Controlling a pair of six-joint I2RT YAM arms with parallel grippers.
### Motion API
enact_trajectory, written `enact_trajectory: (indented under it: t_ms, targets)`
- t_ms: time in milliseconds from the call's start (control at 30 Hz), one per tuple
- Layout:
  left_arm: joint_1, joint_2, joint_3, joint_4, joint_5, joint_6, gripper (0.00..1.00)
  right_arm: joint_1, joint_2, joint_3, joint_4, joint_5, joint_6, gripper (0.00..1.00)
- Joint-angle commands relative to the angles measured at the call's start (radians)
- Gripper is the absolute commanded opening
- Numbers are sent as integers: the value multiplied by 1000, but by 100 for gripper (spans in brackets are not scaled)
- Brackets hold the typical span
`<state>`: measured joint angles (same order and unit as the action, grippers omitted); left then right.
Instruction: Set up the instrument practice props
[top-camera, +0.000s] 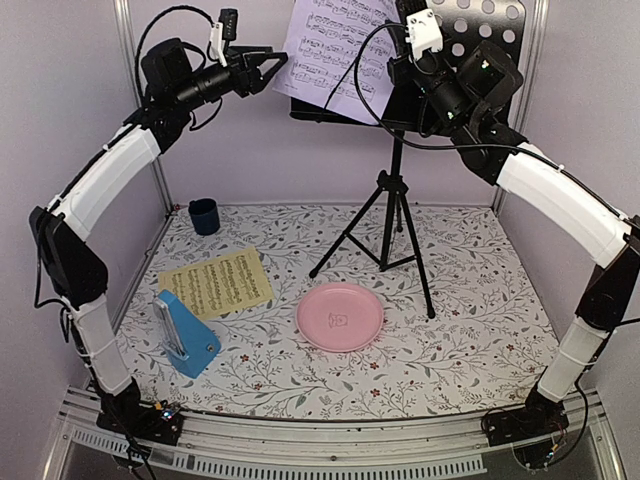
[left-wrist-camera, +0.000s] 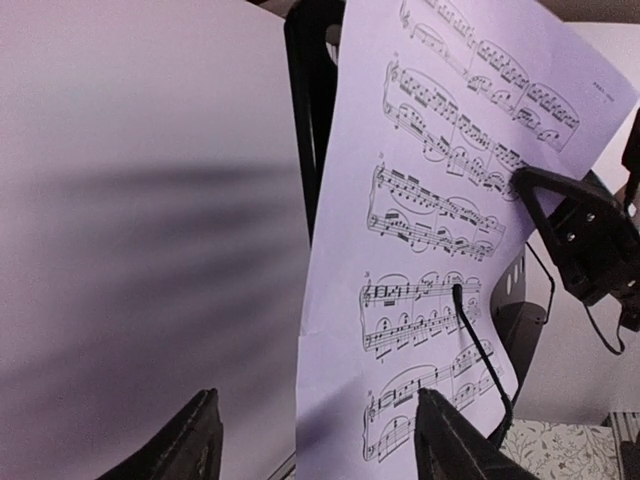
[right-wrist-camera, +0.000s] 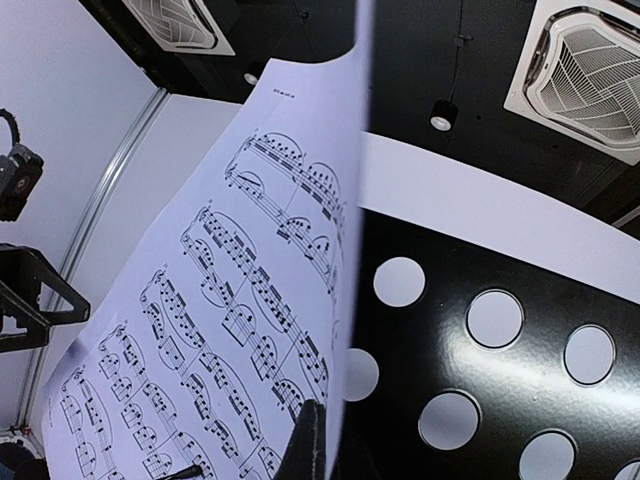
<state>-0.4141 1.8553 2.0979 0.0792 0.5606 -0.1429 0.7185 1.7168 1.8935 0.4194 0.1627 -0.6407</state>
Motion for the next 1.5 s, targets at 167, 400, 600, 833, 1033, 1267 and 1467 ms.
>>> enact_trajectory:
  t_ms: [167,400,600,833,1033,1267,1467]
  targets:
    - [18,43,39,29,209,-85,37,-15,13,41,13,13,-11,0]
    - [18,8,-42,102,218,-118,6,-16,18,53,12,18,-13,0]
    - [14,-34,-146,164,191,-136,0,-16,29,64,10,23,-20,0]
    - [12,-76,-251,205,140,-133,0,-18,36,66,8,28,-29,0]
    - [6,-77,-278,214,133,-132,0,-24,46,88,9,40,-48,0]
    - [-1,-87,-308,221,104,-125,0,-39,47,101,8,36,-53,0]
    - [-48,-136,-296,152,-14,-23,4,-40,44,102,-27,-29,-69,0]
